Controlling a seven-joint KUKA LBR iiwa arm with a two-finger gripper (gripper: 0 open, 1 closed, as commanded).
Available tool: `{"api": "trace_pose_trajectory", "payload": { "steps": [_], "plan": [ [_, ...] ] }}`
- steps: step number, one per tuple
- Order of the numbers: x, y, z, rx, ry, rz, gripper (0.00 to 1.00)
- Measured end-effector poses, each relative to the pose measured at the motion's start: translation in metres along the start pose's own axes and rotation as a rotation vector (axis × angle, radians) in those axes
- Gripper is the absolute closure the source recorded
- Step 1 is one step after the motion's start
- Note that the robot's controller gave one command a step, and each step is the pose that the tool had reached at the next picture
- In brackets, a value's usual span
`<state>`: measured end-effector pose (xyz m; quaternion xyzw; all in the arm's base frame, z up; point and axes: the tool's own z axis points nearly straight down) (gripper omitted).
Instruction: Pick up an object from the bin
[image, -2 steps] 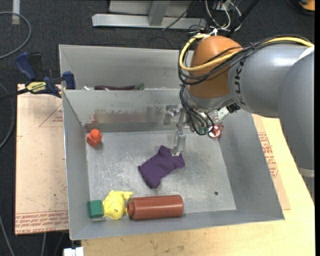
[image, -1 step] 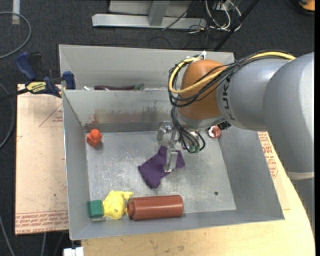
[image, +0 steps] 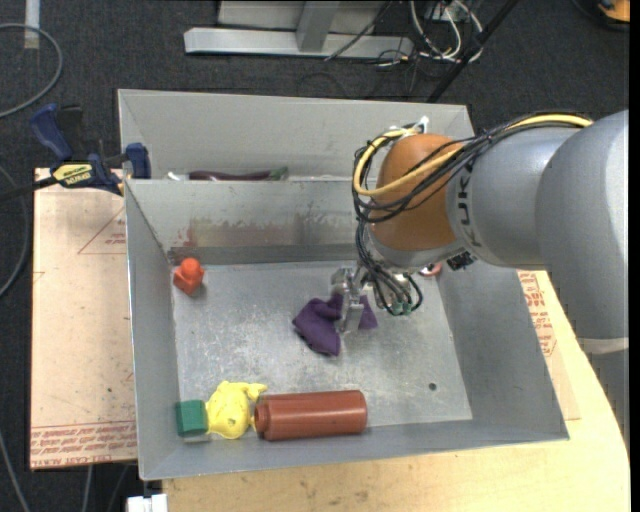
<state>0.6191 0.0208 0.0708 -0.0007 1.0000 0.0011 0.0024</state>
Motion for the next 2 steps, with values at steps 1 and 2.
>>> {"api": "trace_pose_trajectory", "payload": {
  "steps": [1, 2],
  "plan": [
    [0.000, 0.000, 0.000, 0.000, 0.000, 0.000, 1.00],
    [-0.003, -0.005, -0.107, -0.001, -0.004, -0.040, 1.00]
  ]
}}
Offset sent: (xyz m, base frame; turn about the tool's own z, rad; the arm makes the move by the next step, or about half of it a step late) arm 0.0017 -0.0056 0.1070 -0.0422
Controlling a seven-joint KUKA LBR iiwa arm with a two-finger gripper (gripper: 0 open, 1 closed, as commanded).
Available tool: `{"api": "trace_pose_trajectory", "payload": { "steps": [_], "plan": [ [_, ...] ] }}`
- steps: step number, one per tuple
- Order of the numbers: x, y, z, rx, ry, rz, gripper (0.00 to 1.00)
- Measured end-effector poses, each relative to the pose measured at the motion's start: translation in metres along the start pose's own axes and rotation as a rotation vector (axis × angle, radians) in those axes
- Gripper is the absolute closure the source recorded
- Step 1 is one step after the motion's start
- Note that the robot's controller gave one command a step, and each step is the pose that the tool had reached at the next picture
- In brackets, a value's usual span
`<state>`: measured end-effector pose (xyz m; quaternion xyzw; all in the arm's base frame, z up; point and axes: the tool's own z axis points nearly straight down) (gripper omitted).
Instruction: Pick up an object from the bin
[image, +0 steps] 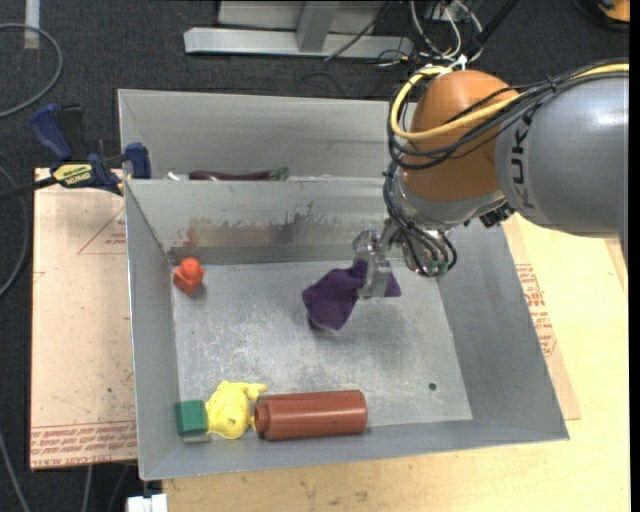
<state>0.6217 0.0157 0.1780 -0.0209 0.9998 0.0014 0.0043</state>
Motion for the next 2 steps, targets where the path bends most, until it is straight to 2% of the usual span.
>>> {"api": "trace_pose_trajectory", "payload": {
  "steps": [1, 2],
  "plan": [
    [0.000, 0.000, 0.000, 0.000, 0.000, 0.000, 1.00],
    [-0.003, 0.001, -0.035, -0.001, 0.009, 0.007, 1.00]
  ]
}}
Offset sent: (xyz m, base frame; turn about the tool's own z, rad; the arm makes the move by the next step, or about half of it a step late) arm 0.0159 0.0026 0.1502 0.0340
